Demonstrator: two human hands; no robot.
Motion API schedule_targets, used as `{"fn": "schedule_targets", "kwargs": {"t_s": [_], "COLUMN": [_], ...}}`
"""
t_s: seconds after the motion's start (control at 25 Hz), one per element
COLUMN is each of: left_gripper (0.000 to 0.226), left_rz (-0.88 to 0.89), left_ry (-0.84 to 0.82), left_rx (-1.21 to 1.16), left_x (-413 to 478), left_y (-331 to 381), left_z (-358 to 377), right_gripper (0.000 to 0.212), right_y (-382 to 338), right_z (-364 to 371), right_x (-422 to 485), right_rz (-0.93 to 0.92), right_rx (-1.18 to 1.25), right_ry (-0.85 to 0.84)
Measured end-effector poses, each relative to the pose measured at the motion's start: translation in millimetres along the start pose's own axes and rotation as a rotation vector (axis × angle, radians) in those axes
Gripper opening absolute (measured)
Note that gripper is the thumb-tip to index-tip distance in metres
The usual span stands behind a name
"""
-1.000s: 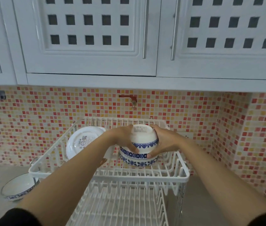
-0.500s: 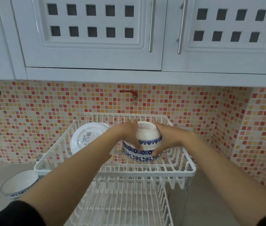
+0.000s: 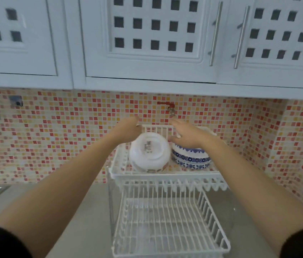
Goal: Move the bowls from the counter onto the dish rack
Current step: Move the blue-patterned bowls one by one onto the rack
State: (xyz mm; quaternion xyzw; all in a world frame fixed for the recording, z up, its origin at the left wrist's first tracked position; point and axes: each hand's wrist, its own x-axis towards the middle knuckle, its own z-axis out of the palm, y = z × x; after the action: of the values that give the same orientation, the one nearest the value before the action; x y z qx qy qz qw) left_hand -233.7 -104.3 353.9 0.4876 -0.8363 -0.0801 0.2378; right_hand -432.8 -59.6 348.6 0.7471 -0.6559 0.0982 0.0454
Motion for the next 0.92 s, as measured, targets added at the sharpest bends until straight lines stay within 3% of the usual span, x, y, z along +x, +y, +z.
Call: {"fn": "schedule_targets", "kwargs": {"t_s": [0.24,0.44,0.72,0.92], "left_gripper": [0.056,0.055,0.054,0.054], "left_rz": [-0.121,-0.241,-0.389,-0.545], "left_ry": [-0.04,-0.123,-0.248,-0.269], "left_rx": [0.085,0.159,0.131,0.085], "left_x": [-58.2,-86.9,-111.8,-112.9], "left_y": [-126.2,-212.2,-318.2,-396.6], "left_z": [-44.9,-32.5,27.7,73.6], "right_gripper": [0.064,0.06,0.056,0.052], "right_y": [-148.1,-230.8,-278.2,-289.3], "right_z": [38.8,89.0,210.3,288.7], "right_x": [32.3,65.3,102.7,141.2], "right_rz": [-0.047,-0.003,0.125,0.176], "right_rx": [0.114,0.193,0.257,0.222], "right_ry": [0.021,-0.009,-0.036,-0.17]}}
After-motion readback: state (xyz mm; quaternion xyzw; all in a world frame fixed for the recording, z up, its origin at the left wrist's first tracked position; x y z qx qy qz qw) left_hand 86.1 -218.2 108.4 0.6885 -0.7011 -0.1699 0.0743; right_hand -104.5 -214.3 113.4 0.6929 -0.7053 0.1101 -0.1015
